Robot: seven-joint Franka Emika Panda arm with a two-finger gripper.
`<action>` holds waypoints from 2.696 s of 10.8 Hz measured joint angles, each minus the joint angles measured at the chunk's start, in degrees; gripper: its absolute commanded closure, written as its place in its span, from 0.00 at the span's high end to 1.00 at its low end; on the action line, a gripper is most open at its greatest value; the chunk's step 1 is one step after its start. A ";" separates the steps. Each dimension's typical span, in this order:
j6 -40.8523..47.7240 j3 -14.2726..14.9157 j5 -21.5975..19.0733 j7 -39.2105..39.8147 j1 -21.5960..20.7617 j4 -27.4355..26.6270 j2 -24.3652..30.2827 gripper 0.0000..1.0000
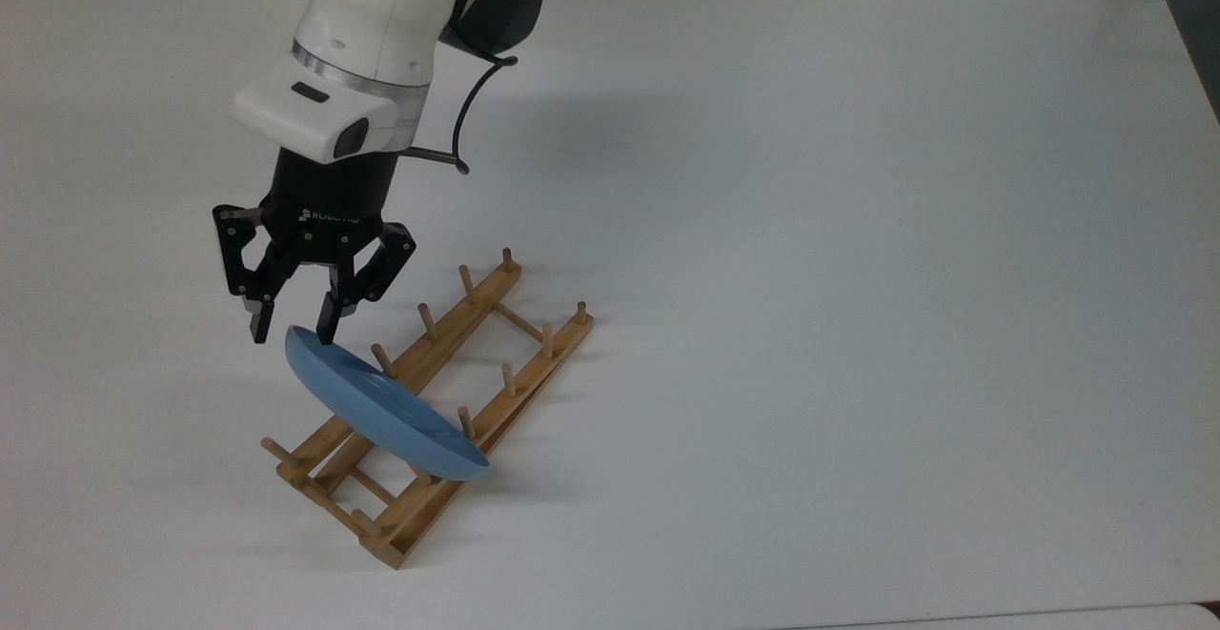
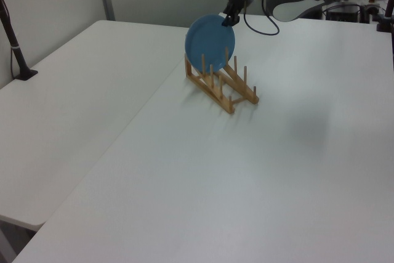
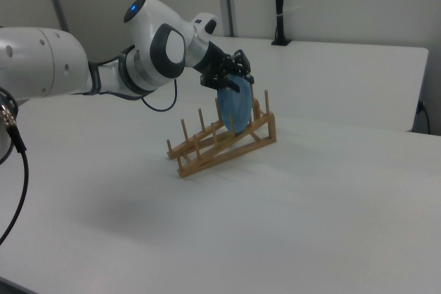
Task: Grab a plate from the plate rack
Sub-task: 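Move the open gripper down toward the rim of the blue plate, then close the gripper on the blue plate's rim, then lift the blue plate up out of the rack slots, then carry the plate away from the rack and lower it onto the table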
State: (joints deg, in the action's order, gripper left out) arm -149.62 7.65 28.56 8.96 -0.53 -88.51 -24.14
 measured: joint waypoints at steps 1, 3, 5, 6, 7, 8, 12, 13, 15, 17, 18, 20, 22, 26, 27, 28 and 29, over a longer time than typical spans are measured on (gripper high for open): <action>-0.06 0.00 1.66 -1.36 0.00 0.53 -0.54 0.42; -1.74 0.00 7.31 -7.74 0.00 0.84 -1.44 0.32; -2.56 0.00 11.71 -12.58 0.00 0.86 -2.05 0.18; -2.57 0.00 12.21 -13.15 0.00 0.89 -2.16 0.09; -2.57 0.00 12.24 -13.17 0.00 0.93 -2.16 0.04; -2.58 0.00 12.24 -13.20 0.00 1.01 -2.16 0.03; -2.65 0.00 12.24 -13.60 -0.05 1.74 -2.13 0.01; -2.68 0.00 12.24 -13.96 -0.05 2.11 -2.06 0.00; -3.51 0.35 12.24 -16.41 -0.04 2.82 -1.26 0.00; -5.12 0.70 12.24 -22.55 0.01 3.11 0.55 0.00; -5.15 0.72 12.19 -27.76 0.04 3.64 1.45 0.00; -5.24 0.72 11.11 -39.59 -0.03 4.52 2.95 0.00; -5.42 0.49 4.69 -48.12 -0.54 4.65 4.33 0.00; 3.37 -2.13 -17.67 -50.13 -3.32 1.08 5.27 0.00; 7.92 -2.21 -24.69 -47.38 -4.50 0.10 5.25 0.00; 13.78 -2.24 -31.73 -42.31 -5.32 -0.26 5.34 0.00; 22.14 -2.24 -37.97 -35.51 -5.68 -0.27 5.54 0.00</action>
State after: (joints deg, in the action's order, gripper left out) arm -127.49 5.40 -9.41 -26.54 -6.22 -88.78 -18.60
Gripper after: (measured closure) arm 0.947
